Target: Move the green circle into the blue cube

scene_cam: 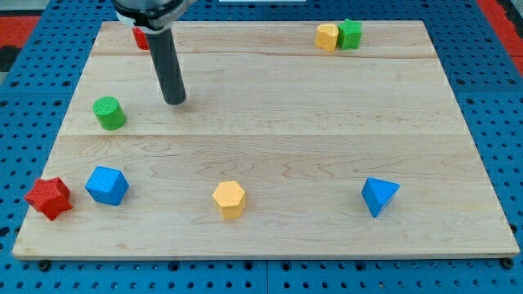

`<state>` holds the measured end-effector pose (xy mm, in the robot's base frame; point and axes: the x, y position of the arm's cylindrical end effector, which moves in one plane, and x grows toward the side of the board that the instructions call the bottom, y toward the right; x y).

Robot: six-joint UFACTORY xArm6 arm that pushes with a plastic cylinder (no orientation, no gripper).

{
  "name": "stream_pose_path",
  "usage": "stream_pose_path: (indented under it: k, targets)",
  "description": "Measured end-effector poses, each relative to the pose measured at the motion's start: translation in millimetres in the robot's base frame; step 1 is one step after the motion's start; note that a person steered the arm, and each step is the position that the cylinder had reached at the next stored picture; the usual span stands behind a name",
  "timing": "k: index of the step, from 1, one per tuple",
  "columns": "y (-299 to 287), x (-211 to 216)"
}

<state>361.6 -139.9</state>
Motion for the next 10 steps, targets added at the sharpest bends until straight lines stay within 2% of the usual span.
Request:
stream_pose_path:
  k: [1,2,3,4,5,6,7,9,10]
  targets:
    - [-24,-22]
    - [-60,14]
    - [-97,18]
    - [-97,31]
    - [-51,99]
    - [-59,127]
    - [-10,87]
    - [65,-72]
    - [59,-148]
